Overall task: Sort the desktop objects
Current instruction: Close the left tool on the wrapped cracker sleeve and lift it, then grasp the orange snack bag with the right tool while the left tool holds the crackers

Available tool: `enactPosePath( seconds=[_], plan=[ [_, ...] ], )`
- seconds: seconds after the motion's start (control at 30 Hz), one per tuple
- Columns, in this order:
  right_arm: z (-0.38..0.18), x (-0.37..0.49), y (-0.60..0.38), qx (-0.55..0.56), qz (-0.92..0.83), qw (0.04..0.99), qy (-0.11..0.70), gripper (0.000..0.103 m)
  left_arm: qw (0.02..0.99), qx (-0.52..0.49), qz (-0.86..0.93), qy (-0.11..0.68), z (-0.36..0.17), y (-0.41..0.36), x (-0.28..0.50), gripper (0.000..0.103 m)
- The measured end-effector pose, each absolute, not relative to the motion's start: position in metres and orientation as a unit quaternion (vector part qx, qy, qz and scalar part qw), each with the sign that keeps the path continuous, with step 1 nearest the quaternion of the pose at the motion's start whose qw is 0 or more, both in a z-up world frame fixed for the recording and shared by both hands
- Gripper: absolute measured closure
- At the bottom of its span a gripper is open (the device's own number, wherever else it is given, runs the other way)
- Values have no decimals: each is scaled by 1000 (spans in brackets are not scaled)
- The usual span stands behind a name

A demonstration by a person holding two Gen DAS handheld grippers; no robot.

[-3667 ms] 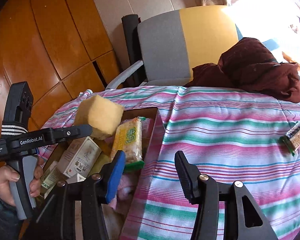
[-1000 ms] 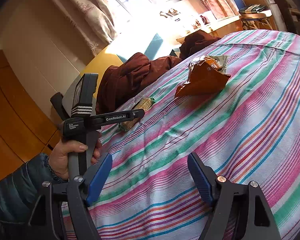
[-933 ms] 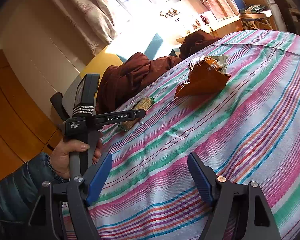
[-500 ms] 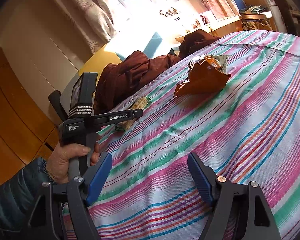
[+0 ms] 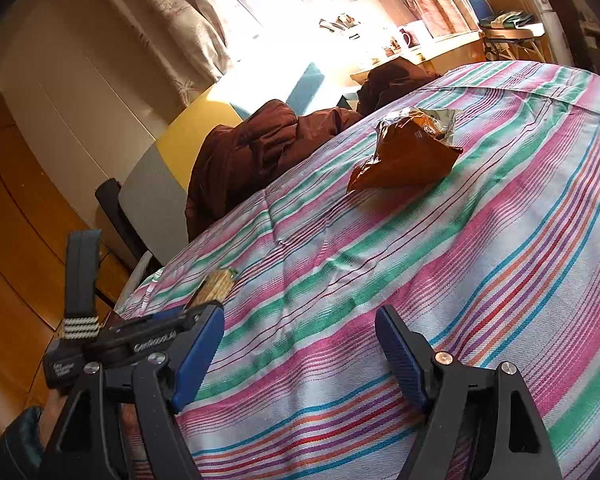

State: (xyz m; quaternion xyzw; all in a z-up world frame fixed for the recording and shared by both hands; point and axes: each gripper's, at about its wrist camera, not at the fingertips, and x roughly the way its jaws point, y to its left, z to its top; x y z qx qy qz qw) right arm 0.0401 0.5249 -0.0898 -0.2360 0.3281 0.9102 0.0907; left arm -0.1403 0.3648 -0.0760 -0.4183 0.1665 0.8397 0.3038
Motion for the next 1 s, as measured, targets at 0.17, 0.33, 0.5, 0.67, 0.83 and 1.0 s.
enactPosePath(
  seconds=[0.17, 0.33, 0.5, 0.67, 0.83, 1.0],
  plan=[
    [-90, 40, 524, -239, 910, 92, 326, 24, 281, -420, 849, 154, -74, 325, -112, 51],
    [-89, 39, 524, -244, 909, 94, 323, 24, 274, -410, 859, 139, -72, 290, -85, 52],
    [-86, 37, 523, -258, 907, 103, 317, 24, 280, -389, 868, 133, -72, 259, -56, 52],
    [-68, 31, 531, -262, 911, 148, 282, 27, 287, -365, 875, 135, -74, 249, -45, 52],
    [-43, 13, 564, -260, 906, 219, 251, 26, 297, -362, 875, 121, -76, 248, -47, 52],
    [-37, -21, 597, -286, 888, 276, 230, 25, 302, -359, 875, 118, -77, 247, -47, 52]
  ],
)
